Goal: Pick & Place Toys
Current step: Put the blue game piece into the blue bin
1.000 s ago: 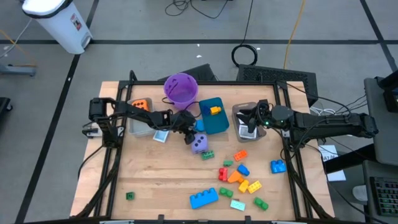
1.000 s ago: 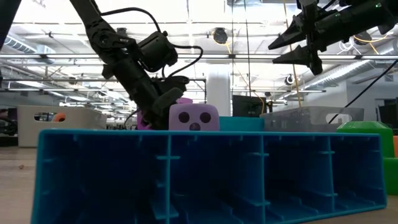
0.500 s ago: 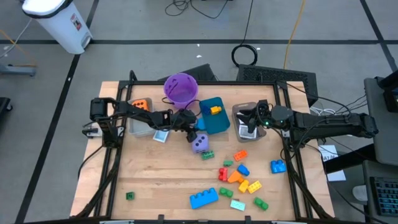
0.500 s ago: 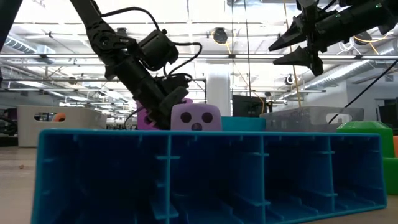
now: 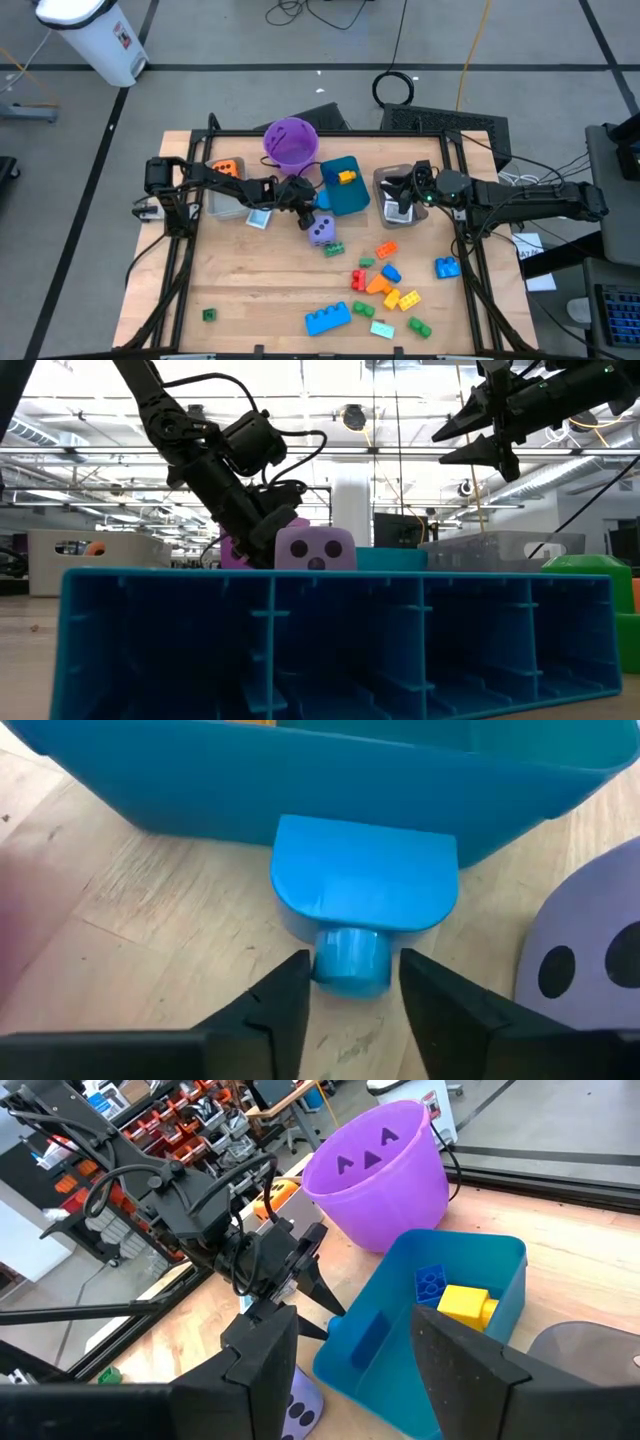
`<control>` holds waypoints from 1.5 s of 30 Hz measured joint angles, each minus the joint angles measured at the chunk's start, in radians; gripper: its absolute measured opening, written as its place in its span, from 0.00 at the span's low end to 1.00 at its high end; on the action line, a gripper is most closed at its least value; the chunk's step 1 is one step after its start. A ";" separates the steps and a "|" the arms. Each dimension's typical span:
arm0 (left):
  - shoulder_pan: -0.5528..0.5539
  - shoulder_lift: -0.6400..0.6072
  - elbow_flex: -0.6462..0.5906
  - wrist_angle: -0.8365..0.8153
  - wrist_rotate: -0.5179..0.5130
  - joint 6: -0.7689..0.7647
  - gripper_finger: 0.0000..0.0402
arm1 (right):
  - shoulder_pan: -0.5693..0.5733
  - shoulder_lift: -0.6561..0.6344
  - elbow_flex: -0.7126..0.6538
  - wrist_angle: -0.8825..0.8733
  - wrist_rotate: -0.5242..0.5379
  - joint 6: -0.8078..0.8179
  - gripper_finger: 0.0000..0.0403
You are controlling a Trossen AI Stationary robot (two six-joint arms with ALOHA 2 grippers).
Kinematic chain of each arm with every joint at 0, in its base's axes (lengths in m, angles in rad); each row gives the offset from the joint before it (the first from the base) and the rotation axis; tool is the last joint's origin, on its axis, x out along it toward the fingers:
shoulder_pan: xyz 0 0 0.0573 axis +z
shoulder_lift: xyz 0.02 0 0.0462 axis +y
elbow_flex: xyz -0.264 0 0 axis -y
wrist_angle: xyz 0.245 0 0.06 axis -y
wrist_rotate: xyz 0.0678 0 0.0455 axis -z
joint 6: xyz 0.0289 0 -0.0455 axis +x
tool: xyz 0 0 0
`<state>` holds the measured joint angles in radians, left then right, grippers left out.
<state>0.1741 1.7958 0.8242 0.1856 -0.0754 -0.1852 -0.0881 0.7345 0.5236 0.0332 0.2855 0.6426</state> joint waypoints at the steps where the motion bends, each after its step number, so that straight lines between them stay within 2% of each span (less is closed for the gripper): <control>1: 0.000 0.000 0.000 0.000 -0.002 0.001 0.37 | 0.000 0.000 0.000 0.000 0.000 0.000 0.46; 13: 0.029 -0.003 0.001 0.008 -0.004 -0.040 0.22 | 0.000 0.000 0.000 0.000 0.000 0.000 0.46; 20: 0.028 0.000 0.000 -0.003 0.025 -0.054 0.04 | 0.000 0.000 0.000 0.000 0.000 0.000 0.46; 22: 0.029 0.000 0.000 -0.005 0.027 -0.055 0.01 | 0.000 0.000 0.000 0.000 0.000 0.000 0.46; 29: 0.029 0.000 0.000 -0.003 0.057 -0.062 0.13 | 0.000 0.000 0.000 0.000 0.000 0.000 0.46; 39: 0.028 -0.030 0.000 -0.003 0.171 -0.056 0.34 | 0.000 0.000 0.000 0.000 0.000 0.000 0.46; 45: 0.013 -0.100 0.000 -0.041 0.180 0.057 0.45 | 0.000 0.000 0.000 0.000 0.000 0.000 0.46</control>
<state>0.1876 1.6955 0.8246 0.1445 0.1041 -0.1280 -0.0879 0.7349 0.5235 0.0334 0.2855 0.6426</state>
